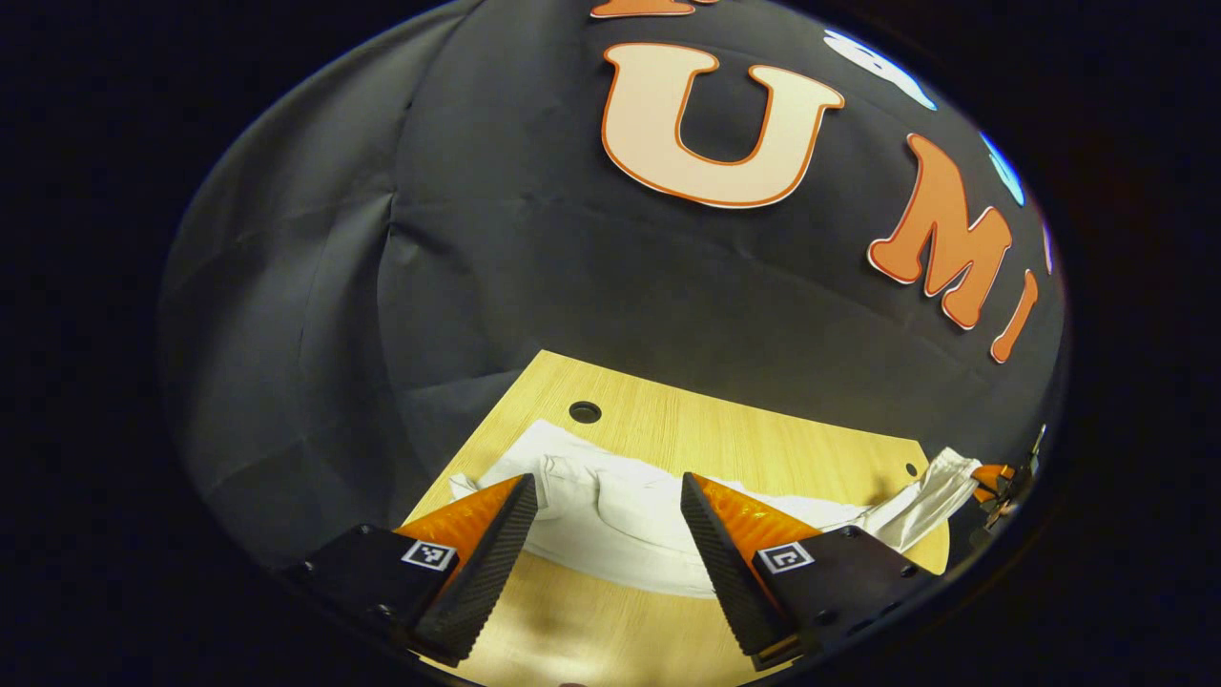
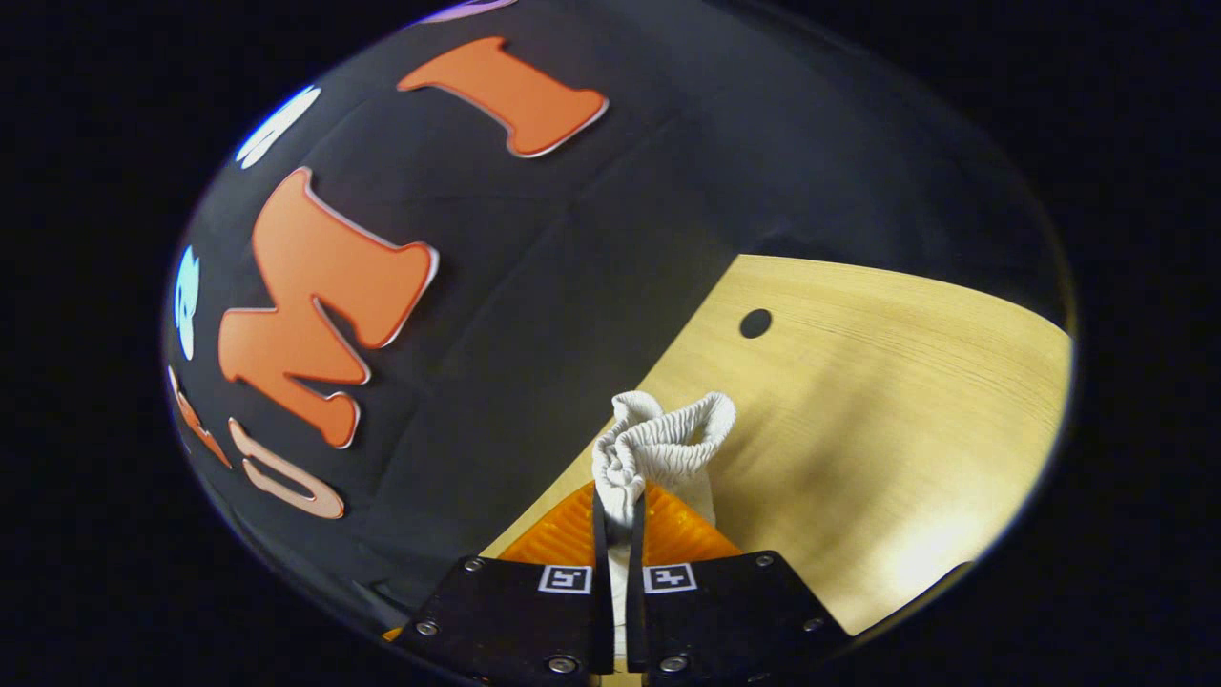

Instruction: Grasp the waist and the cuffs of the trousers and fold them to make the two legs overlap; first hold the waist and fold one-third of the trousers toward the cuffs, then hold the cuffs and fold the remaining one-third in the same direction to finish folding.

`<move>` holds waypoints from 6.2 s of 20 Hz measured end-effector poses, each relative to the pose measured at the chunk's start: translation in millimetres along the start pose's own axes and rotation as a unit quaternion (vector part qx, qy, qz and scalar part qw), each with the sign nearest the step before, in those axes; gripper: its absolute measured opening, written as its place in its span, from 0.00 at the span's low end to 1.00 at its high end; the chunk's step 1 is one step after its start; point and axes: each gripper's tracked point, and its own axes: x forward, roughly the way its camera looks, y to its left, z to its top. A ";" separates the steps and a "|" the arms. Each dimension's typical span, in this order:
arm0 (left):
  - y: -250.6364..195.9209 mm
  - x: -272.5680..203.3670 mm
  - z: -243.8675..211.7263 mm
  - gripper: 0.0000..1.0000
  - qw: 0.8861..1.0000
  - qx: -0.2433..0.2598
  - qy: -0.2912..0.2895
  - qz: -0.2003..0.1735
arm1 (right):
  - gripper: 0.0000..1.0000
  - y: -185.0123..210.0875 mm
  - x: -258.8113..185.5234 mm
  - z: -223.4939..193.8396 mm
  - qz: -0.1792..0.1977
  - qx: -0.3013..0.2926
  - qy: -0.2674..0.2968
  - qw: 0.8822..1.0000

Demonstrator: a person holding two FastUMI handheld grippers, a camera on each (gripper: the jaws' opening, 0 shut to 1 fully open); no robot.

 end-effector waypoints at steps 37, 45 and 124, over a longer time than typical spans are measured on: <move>116.2 15.0 -56.9 0.99 0.980 -0.183 0.074 -0.027 | 0.98 12.6 -36.8 39.0 0.030 -0.092 0.256 0.962; 128.0 47.3 -116.0 1.00 0.904 -0.410 0.113 -0.033 | 0.98 -17.9 -53.5 70.7 0.021 -0.087 0.255 0.963; -438.7 117.7 -140.4 0.10 0.931 0.158 0.168 -0.283 | 0.98 -248.8 -221.0 222.6 -0.062 0.114 0.097 0.987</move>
